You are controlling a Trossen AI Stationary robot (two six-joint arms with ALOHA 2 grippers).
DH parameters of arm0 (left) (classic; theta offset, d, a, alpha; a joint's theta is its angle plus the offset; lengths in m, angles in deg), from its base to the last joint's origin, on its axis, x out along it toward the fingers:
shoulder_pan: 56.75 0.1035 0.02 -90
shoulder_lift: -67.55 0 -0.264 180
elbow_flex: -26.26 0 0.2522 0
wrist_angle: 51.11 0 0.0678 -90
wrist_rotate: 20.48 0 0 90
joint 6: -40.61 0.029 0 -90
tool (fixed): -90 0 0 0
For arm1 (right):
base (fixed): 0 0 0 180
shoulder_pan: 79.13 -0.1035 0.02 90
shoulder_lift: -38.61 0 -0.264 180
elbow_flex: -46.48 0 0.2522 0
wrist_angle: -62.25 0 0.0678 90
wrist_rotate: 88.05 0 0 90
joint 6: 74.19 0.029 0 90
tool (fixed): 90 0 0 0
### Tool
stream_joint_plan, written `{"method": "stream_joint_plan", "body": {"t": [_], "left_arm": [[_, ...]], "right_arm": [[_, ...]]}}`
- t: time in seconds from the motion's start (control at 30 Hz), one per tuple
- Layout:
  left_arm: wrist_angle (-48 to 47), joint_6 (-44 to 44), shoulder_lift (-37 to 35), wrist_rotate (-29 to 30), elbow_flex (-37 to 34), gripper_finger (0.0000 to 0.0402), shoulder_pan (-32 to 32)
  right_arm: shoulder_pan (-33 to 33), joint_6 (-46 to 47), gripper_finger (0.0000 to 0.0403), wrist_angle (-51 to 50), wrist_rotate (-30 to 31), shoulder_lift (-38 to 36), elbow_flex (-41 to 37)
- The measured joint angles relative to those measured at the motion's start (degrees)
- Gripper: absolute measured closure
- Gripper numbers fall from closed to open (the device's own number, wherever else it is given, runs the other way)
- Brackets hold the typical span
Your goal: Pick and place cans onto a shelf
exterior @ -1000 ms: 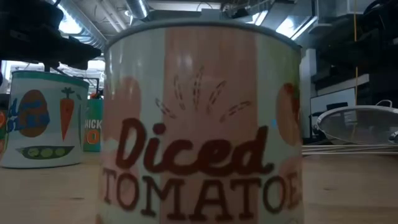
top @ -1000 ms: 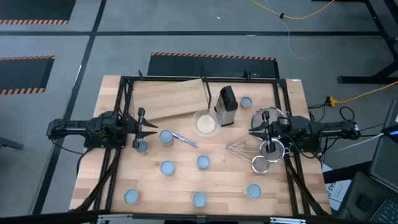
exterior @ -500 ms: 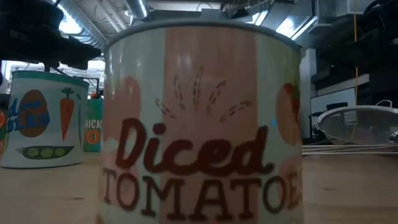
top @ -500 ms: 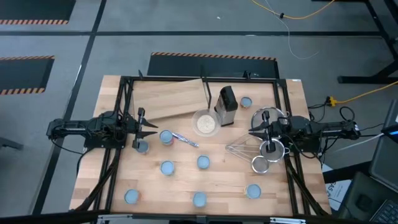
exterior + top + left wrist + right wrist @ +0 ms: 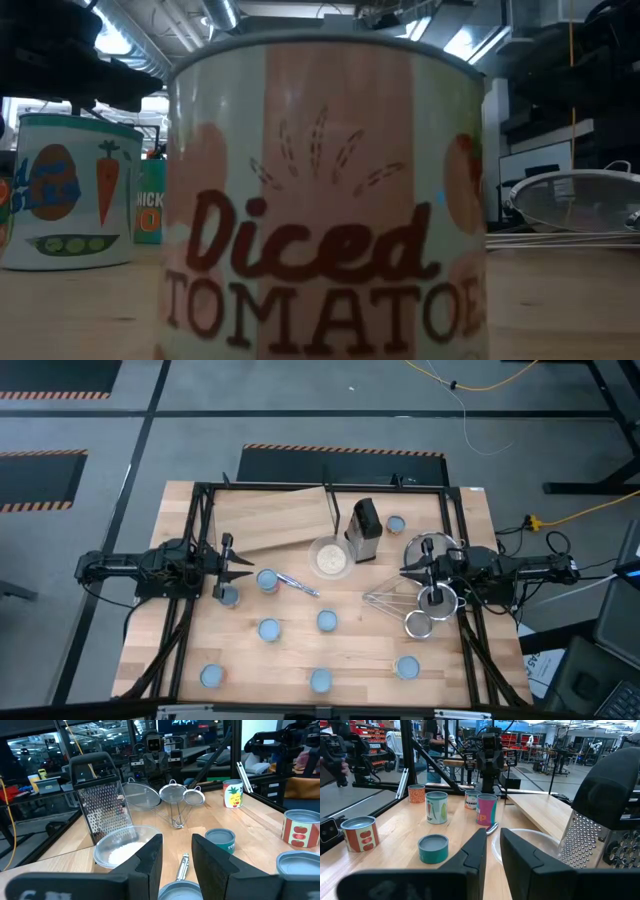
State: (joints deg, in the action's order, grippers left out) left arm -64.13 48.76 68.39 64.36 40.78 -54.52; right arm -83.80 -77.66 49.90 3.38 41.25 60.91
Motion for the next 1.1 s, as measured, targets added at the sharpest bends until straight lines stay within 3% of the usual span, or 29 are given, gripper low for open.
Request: {"method": "stream_joint_plan", "body": {"t": [0.63, 0.73, 0.9, 1.1], "left_arm": [[0.68, 0.98, 0.0, -0.1, -0.04, 0.0304, 0.01], [4.2, -0.15, 0.01, 0.04, -0.16, 0.0304, 0.0], [12.53, -6.84, 0.0, 5.52, -0.11, 0.03, -0.01], [14.11, -9.25, 0.0, 8.99, -0.07, 0.0277, -0.01]], "right_arm": [[-0.01, 0.0, 0.0342, -0.02, 0.0, 0.0, 0.0], [0.0, 0.0, 0.0342, -0.01, 0.0, 0.0, 0.0], [0.01, 0.0, 0.0342, 0.0, 0.0, -0.02, 0.0], [-0.01, 0.0, 0.0342, -0.01, 0.0, -0.01, 0.0]]}}
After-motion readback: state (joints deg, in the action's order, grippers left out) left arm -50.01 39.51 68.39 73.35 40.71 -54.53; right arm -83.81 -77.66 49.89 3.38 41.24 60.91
